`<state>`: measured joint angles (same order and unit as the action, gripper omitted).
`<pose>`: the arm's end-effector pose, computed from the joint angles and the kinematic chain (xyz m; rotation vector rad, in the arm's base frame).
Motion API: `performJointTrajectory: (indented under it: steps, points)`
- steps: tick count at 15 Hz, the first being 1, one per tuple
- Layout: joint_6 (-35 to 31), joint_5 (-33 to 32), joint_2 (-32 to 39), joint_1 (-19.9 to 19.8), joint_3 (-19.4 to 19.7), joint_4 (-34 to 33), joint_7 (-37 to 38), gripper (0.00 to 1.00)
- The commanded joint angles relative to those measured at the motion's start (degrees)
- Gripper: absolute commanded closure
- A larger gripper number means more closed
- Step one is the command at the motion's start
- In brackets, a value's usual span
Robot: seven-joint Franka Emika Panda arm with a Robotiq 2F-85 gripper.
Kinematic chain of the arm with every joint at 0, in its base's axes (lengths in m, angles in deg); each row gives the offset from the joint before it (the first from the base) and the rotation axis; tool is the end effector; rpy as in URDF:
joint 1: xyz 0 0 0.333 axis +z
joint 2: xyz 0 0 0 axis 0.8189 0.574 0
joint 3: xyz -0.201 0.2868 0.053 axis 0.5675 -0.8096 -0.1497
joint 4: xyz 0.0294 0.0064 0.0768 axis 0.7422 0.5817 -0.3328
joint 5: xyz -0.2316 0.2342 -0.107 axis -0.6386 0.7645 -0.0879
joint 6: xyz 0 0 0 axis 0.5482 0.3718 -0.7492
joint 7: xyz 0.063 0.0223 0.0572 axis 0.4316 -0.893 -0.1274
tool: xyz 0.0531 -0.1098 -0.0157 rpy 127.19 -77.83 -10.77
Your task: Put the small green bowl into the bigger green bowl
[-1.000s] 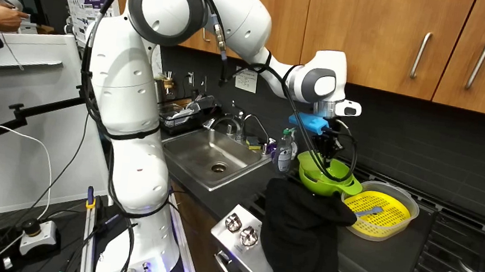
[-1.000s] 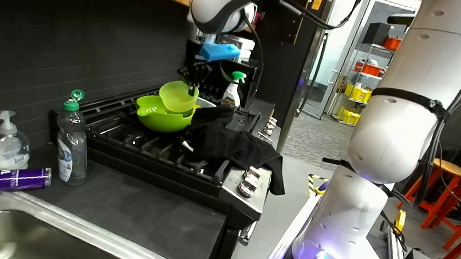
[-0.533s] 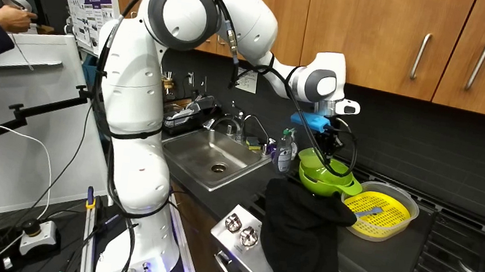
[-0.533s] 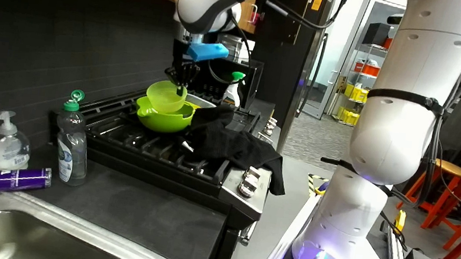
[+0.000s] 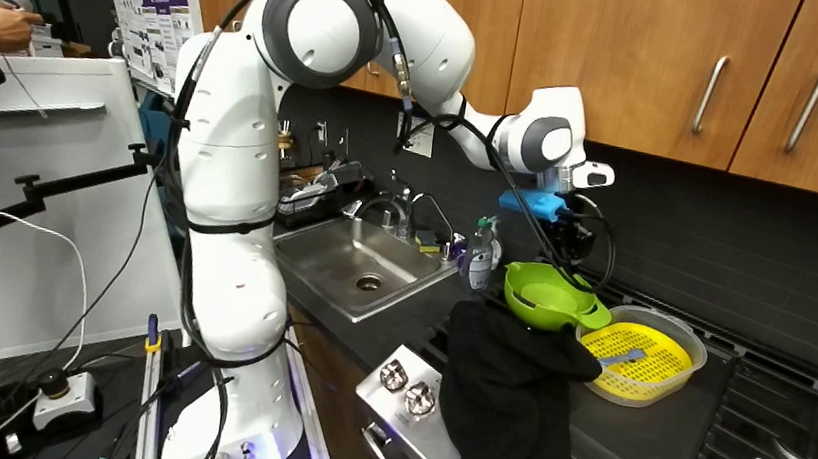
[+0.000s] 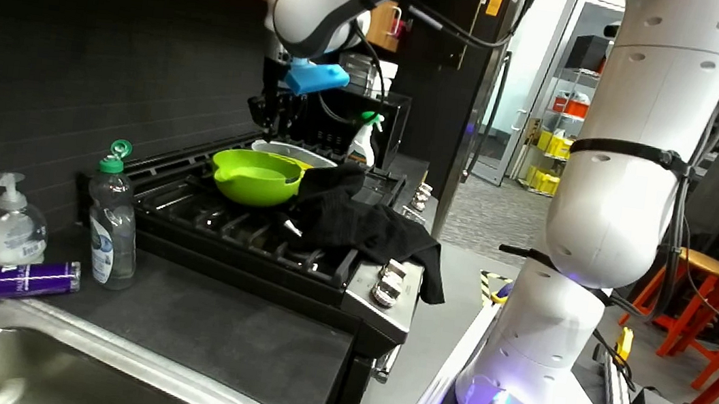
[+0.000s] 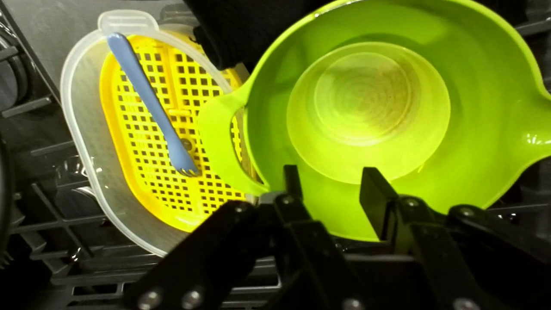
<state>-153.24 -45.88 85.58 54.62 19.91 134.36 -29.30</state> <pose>0.5423 -0.0130 0.4561 2.9181 0.0006 0.2921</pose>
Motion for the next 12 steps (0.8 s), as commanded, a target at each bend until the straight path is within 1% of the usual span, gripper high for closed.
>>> performJointTrajectory:
  steps: [1, 5, 8, 10, 12]
  points:
    - [-0.87, -0.08, -1.10, -0.23, 0.89, 0.06, -0.72, 0.28]
    - [-3.35, 0.73, -4.15, -2.60, 3.34, 1.94, -2.14, 0.00]
    - [-3.11, 3.28, -6.61, -5.57, 6.09, 2.72, -2.90, 0.00]
    - [-1.70, 7.30, -8.30, -7.29, 7.61, 3.77, -4.16, 0.00]
    - [-1.82, 10.74, -10.40, -8.43, 8.72, 6.71, -5.68, 0.00]
